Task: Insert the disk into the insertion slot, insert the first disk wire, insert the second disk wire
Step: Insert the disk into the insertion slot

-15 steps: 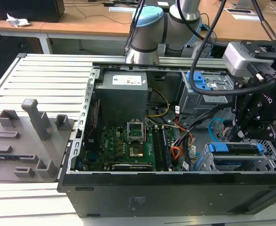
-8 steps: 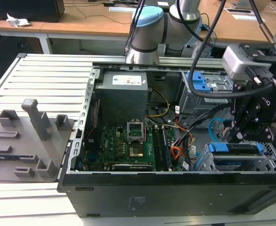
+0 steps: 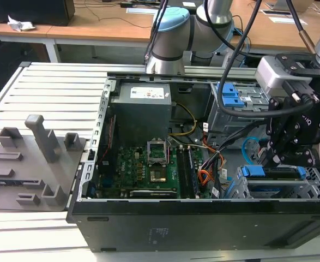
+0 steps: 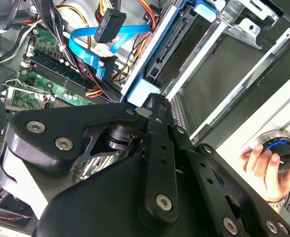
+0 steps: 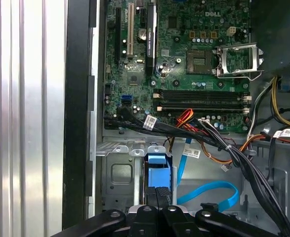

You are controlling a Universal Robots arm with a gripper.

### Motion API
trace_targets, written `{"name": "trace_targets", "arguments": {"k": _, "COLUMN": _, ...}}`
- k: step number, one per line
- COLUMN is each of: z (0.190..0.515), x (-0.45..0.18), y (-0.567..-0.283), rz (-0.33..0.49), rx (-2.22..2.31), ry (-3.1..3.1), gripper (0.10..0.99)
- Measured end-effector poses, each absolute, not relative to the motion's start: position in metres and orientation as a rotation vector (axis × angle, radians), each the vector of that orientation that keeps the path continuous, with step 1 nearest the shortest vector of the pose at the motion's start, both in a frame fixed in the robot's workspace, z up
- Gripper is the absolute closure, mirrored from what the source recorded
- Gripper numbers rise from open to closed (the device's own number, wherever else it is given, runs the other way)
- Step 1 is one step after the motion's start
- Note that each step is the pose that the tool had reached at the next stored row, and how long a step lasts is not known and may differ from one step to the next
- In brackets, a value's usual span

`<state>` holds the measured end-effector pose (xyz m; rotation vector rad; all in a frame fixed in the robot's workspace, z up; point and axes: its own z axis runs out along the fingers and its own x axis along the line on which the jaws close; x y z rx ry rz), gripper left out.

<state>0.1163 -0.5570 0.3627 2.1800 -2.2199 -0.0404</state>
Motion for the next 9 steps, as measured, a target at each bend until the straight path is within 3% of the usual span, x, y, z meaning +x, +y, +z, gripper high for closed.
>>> {"name": "trace_targets", "arguments": {"k": 9, "z": 0.361, "x": 0.1163, "y": -0.557, "rz": -0.041, "rx": 2.18, "ry": -2.22, "gripper": 0.98}}
